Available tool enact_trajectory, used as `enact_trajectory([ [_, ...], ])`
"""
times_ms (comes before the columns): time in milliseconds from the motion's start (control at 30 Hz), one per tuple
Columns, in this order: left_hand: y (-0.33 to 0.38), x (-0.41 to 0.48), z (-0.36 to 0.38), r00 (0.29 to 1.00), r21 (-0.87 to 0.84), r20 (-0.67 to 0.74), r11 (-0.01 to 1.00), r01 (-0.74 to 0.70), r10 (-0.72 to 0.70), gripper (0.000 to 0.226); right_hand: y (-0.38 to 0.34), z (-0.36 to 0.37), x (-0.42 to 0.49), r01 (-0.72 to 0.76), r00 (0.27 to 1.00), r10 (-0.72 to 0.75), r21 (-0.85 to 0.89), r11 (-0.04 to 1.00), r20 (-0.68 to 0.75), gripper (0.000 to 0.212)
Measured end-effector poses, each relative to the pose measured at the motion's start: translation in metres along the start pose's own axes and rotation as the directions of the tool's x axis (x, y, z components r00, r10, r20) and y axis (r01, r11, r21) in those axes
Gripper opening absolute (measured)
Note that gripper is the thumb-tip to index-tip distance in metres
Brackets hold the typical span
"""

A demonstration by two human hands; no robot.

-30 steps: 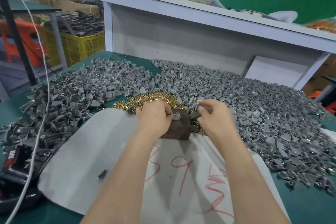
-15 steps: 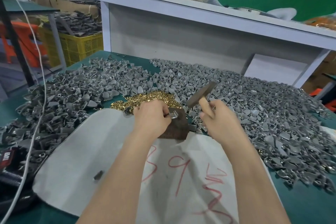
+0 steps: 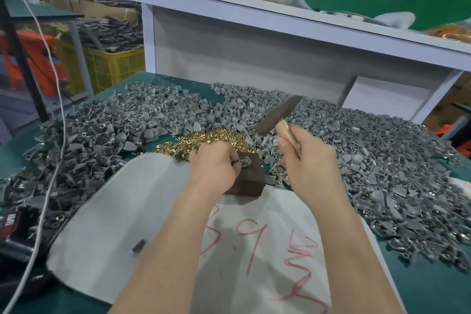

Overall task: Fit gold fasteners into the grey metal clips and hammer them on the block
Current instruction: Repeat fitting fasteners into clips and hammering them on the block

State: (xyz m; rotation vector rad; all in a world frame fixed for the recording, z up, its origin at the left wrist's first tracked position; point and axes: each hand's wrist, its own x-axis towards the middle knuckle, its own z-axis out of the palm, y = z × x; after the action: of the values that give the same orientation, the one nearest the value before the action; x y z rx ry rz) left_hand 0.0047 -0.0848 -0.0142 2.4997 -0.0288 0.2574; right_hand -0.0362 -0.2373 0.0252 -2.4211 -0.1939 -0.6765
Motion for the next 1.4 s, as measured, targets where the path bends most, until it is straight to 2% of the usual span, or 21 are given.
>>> enact_trajectory([
  [133, 0.001, -0.001, 0.0, 1.0, 0.004, -0.03, 1.0, 0.007, -0.007, 0.006, 0.001, 0.012, -0.009, -0.022, 0.967, 0.065, -0.173, 0.985, 0.246, 0.028],
  [167, 0.001, -0.002, 0.0, 0.999, -0.005, -0.034, 1.0, 0.004, -0.005, 0.006, 0.0, 0.013, -0.01, -0.023, 0.972, 0.064, -0.178, 0.984, 0.226, 0.03],
  [267, 0.002, -0.002, 0.001, 1.0, -0.022, -0.02, 1.0, -0.005, 0.004, 0.01, -0.005, 0.005, -0.008, -0.03, 0.997, 0.029, -0.018, 0.999, -0.076, 0.035],
  [300, 0.003, -0.001, 0.001, 1.0, -0.016, -0.014, 1.0, -0.002, 0.002, 0.012, -0.004, 0.003, -0.005, -0.028, 0.992, 0.031, 0.019, 0.999, -0.122, 0.036],
  [333, 0.003, -0.001, 0.001, 1.0, -0.011, -0.011, 1.0, 0.006, -0.006, 0.012, -0.004, 0.003, -0.004, -0.041, 0.996, 0.041, 0.0, 0.999, -0.082, 0.036],
  [400, 0.003, -0.002, -0.001, 1.0, -0.016, -0.017, 1.0, 0.016, -0.016, 0.008, -0.001, 0.01, -0.007, -0.046, 0.982, 0.071, -0.143, 0.989, 0.175, 0.032],
  [433, 0.003, -0.003, -0.001, 1.0, -0.02, -0.023, 1.0, 0.014, -0.014, 0.007, 0.0, 0.013, -0.01, -0.03, 0.966, 0.073, -0.176, 0.984, 0.247, 0.03],
  [467, 0.003, -0.003, -0.002, 1.0, -0.02, -0.03, 1.0, 0.005, -0.005, 0.006, -0.001, 0.013, -0.009, -0.016, 0.969, 0.058, -0.173, 0.985, 0.242, 0.03],
  [567, 0.002, -0.003, 0.0, 1.0, 0.003, -0.023, 1.0, -0.017, 0.017, 0.011, -0.005, 0.007, -0.009, 0.025, 0.997, -0.027, -0.037, 0.999, -0.079, 0.032],
  [600, 0.003, -0.002, 0.0, 1.0, 0.001, -0.019, 1.0, -0.011, 0.011, 0.011, -0.006, 0.006, -0.007, 0.031, 0.991, -0.032, -0.014, 0.999, -0.129, 0.033],
  [633, 0.003, -0.002, 0.0, 1.0, -0.001, -0.018, 1.0, -0.004, 0.004, 0.011, -0.006, 0.005, -0.005, 0.019, 0.996, -0.022, -0.038, 0.999, -0.083, 0.033],
  [700, 0.003, -0.002, 0.0, 1.0, 0.001, -0.026, 1.0, -0.003, 0.003, 0.01, -0.004, 0.012, -0.008, -0.017, 0.981, 0.049, -0.169, 0.985, 0.186, 0.032],
  [767, 0.002, -0.003, -0.001, 0.999, -0.007, -0.032, 1.0, -0.006, 0.006, 0.007, -0.004, 0.012, -0.009, -0.054, 0.962, 0.105, -0.201, 0.978, 0.254, 0.031],
  [867, 0.003, -0.002, -0.001, 1.0, 0.005, -0.01, 1.0, -0.01, 0.01, 0.011, -0.006, 0.007, -0.011, 0.007, 0.999, -0.009, -0.052, 0.999, -0.051, 0.035],
  [900, 0.003, -0.001, -0.001, 1.0, 0.007, -0.003, 1.0, -0.003, 0.003, 0.012, -0.007, 0.007, -0.009, 0.027, 0.995, -0.029, -0.026, 0.999, -0.099, 0.036],
  [967, 0.003, -0.002, -0.002, 1.0, 0.0, -0.011, 1.0, 0.007, -0.007, 0.011, -0.008, 0.011, -0.007, -0.01, 0.997, 0.019, -0.116, 0.993, 0.077, 0.037],
  [1033, 0.004, -0.004, -0.004, 1.0, 0.009, -0.015, 1.0, -0.002, 0.002, 0.007, -0.003, 0.017, -0.008, -0.034, 0.956, 0.092, -0.208, 0.978, 0.278, 0.033],
  [1167, 0.003, -0.004, -0.006, 1.0, -0.007, 0.003, 1.0, 0.013, -0.013, 0.007, 0.011, 0.014, 0.0, -0.033, 0.974, 0.066, -0.148, 0.988, 0.219, 0.015],
  [1233, 0.003, -0.004, -0.005, 1.0, -0.025, 0.007, 0.999, 0.022, -0.022, 0.006, 0.023, 0.013, 0.006, -0.144, 0.974, 0.151, -0.052, 0.988, 0.17, 0.01],
  [1300, 0.003, -0.004, -0.003, 1.0, -0.028, -0.012, 0.999, 0.019, -0.019, 0.008, 0.035, 0.016, 0.011, -0.238, 0.951, 0.24, -0.033, 0.971, 0.195, 0.015],
  [1400, 0.003, -0.004, -0.003, 1.0, -0.01, -0.021, 1.0, 0.019, -0.019, 0.011, 0.051, 0.026, 0.011, -0.251, 0.91, 0.303, -0.207, 0.946, 0.283, 0.036],
])
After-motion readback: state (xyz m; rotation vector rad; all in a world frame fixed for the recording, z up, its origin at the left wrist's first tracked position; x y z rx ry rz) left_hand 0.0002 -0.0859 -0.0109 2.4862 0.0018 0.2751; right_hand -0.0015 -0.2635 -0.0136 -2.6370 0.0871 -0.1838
